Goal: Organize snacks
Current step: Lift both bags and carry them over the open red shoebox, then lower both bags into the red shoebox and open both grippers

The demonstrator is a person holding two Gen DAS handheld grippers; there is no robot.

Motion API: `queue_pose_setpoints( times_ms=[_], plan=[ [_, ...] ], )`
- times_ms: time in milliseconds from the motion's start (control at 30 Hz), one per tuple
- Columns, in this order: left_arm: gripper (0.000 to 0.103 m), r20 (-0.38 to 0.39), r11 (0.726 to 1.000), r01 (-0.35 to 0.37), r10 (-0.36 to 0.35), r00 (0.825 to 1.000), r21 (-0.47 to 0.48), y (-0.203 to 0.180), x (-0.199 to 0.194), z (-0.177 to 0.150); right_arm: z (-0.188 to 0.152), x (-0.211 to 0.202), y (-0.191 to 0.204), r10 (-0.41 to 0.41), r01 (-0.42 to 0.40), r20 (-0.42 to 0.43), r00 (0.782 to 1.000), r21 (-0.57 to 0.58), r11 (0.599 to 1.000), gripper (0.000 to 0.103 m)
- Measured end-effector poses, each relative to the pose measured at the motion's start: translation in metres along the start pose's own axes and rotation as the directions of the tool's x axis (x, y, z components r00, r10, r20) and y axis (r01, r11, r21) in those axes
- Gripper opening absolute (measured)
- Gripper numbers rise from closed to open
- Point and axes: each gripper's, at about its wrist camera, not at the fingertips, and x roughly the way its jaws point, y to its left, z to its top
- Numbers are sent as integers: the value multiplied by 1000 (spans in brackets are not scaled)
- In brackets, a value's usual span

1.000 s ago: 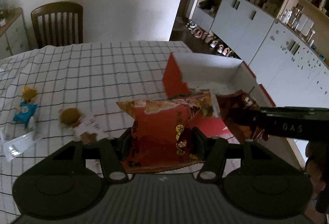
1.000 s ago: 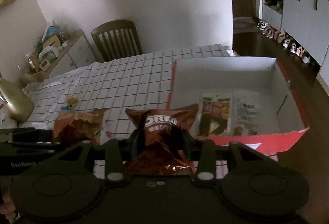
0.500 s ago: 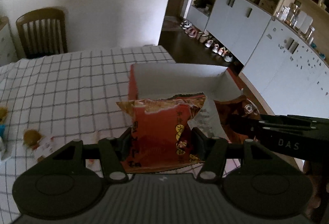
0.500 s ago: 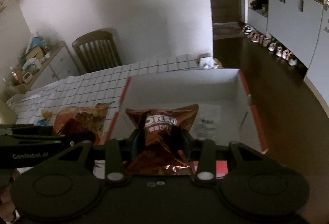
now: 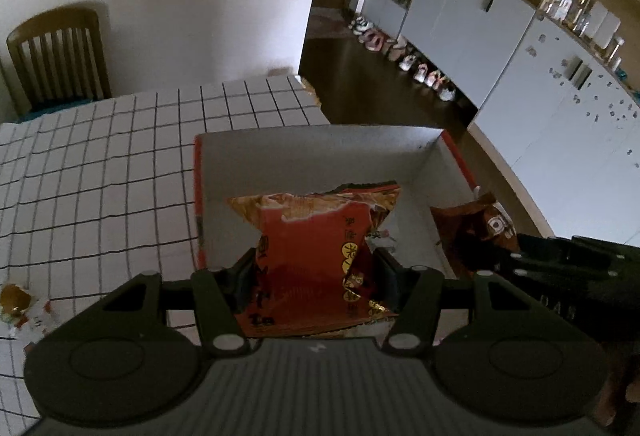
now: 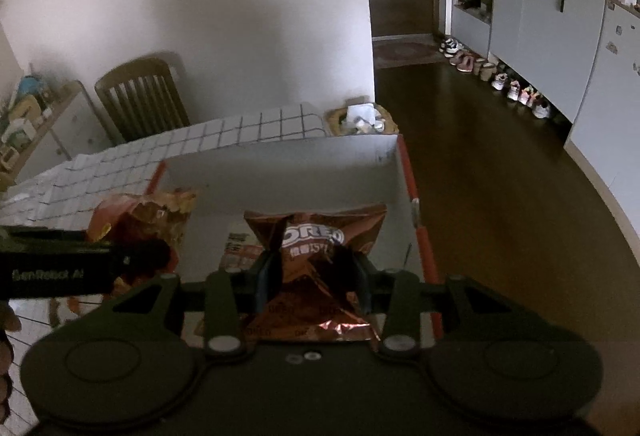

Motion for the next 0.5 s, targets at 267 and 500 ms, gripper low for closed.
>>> queue_pose_setpoints(
  times_ms=[267,500],
  plan=[
    [60,-57,999,-29,29,998,16,-8,44,9,-2,34,-7,2,-4,-65,998,-40,999,40],
    [60,-119,998,-41,47,992,51,-15,77,4,-6,54,-7,5,-15,-125,992,-85,996,40]
  ],
)
